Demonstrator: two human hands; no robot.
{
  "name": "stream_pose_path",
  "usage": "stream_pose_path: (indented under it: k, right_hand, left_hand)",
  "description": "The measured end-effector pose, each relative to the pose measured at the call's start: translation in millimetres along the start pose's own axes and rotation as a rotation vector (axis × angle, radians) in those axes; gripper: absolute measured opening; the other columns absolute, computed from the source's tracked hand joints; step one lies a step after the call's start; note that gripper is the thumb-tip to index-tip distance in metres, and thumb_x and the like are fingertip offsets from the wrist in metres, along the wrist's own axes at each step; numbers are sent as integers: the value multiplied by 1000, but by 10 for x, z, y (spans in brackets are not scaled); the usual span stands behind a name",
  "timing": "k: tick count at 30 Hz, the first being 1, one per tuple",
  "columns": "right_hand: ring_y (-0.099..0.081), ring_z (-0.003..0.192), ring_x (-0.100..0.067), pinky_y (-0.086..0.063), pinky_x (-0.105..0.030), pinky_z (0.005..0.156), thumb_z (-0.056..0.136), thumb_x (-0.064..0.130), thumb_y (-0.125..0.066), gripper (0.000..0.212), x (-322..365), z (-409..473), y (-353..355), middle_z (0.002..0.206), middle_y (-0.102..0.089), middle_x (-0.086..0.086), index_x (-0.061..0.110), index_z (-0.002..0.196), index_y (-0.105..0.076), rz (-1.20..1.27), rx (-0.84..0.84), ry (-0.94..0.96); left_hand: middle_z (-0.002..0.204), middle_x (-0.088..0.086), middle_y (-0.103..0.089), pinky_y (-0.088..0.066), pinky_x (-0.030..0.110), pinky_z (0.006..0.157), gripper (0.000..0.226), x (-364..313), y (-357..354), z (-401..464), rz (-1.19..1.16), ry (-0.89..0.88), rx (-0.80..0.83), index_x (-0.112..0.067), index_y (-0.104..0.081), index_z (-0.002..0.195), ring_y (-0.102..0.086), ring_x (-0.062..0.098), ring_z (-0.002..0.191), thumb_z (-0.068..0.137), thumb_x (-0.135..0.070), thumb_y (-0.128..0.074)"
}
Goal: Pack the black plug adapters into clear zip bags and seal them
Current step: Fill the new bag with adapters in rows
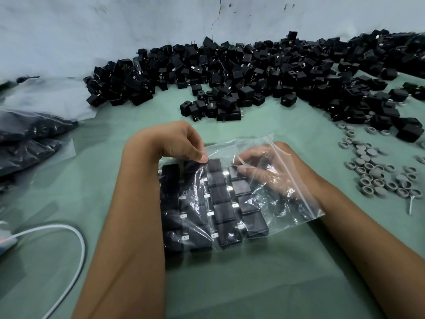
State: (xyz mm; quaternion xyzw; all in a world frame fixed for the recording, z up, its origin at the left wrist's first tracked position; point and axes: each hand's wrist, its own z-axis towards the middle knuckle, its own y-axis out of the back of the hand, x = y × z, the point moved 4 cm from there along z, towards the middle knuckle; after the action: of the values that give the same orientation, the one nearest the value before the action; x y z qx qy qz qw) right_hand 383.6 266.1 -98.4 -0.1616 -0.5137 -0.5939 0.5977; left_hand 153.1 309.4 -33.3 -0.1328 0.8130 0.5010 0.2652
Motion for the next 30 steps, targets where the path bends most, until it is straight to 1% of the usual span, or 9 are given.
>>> stream_pose_path:
  k: [6, 10, 13, 16, 20, 23, 26, 28, 30]
  right_hand:
    - [-74, 94, -20, -61, -40, 84, 78, 71, -73, 32, 25, 30, 164, 101, -77, 4, 43, 94, -77, 13, -13, -197]
    - [-75, 81, -29, -63, -56, 75, 92, 35, -77, 13, 93, -78, 442, 89, -78, -2, 23, 87, -80, -50, -97, -345]
    - [-71, 72, -21, -58, -39, 69, 95, 20, -73, 12, 131, -105, 703, 84, -78, -3, 20, 84, -80, -59, -357, -489]
    - [-64, 60, -9, -49, -25, 54, 95, 15, -70, 15, 333, 206, 888, 80, -78, -1, 23, 85, -77, -207, -470, -423]
    - [-68, 64, -2, -51, -17, 55, 93, 21, -72, 9, 543, 924, 624, 76, -77, 8, 26, 88, -78, -401, -197, -304]
    - [-67, 100, -14, -56, -33, 92, 95, 24, -70, 22, 471, 1383, 151, 109, -75, 3, 24, 117, -74, -756, 151, -199]
    - [-30, 143, -33, -36, -52, 114, 99, 26, -63, 56, 228, 1671, -249, 155, -43, -8, 26, 152, -45, -1114, 370, -143]
    - [-11, 152, -32, -26, -61, 115, 100, 26, -61, 69, 87, 1794, -404, 166, -20, -6, 31, 160, -27, -1210, 443, -148]
    - [-7, 155, -30, -19, -62, 117, 101, 21, -56, 70, -2, 1888, -506, 169, -14, -3, 34, 161, -21, -1248, 491, -151]
  left_hand:
    - [75, -7, -75, -51, 33, 83, 16, 17, 29, -16, -35, -10, -37, -19, -79, 79, -69, 13, 83, 86, -34, -80]
    - [86, 2, -77, -56, 30, 76, 13, 111, 164, -50, -148, 7, -167, -16, -76, 94, -68, 14, 80, 90, -29, -77]
    - [91, 4, -78, -54, 27, 71, 8, 265, 294, -121, -192, 61, -262, -17, -75, 97, -68, 12, 78, 93, -24, -75]
    - [91, 4, -77, -57, 31, 77, 6, 448, 383, -206, -195, 143, -297, -16, -74, 95, -68, 15, 79, 95, -22, -72]
    - [85, 7, -76, -58, 39, 86, 10, 607, 398, -229, -249, 237, -304, -9, -73, 93, -65, 18, 71, 95, -19, -72]
    - [87, 7, -77, -59, 35, 80, 10, 635, 389, -210, -267, 240, -320, -10, -73, 91, -66, 17, 69, 95, -20, -73]
    - [89, 4, -77, -59, 36, 81, 9, 643, 394, -187, -267, 212, -329, -13, -73, 94, -68, 16, 72, 96, -21, -71]
    - [90, 4, -77, -59, 32, 75, 9, 642, 391, -175, -271, 199, -334, -14, -74, 95, -69, 16, 74, 96, -22, -71]
    - [90, 5, -77, -55, 27, 67, 10, 642, 394, -166, -277, 194, -335, -13, -74, 95, -68, 16, 73, 96, -22, -71]
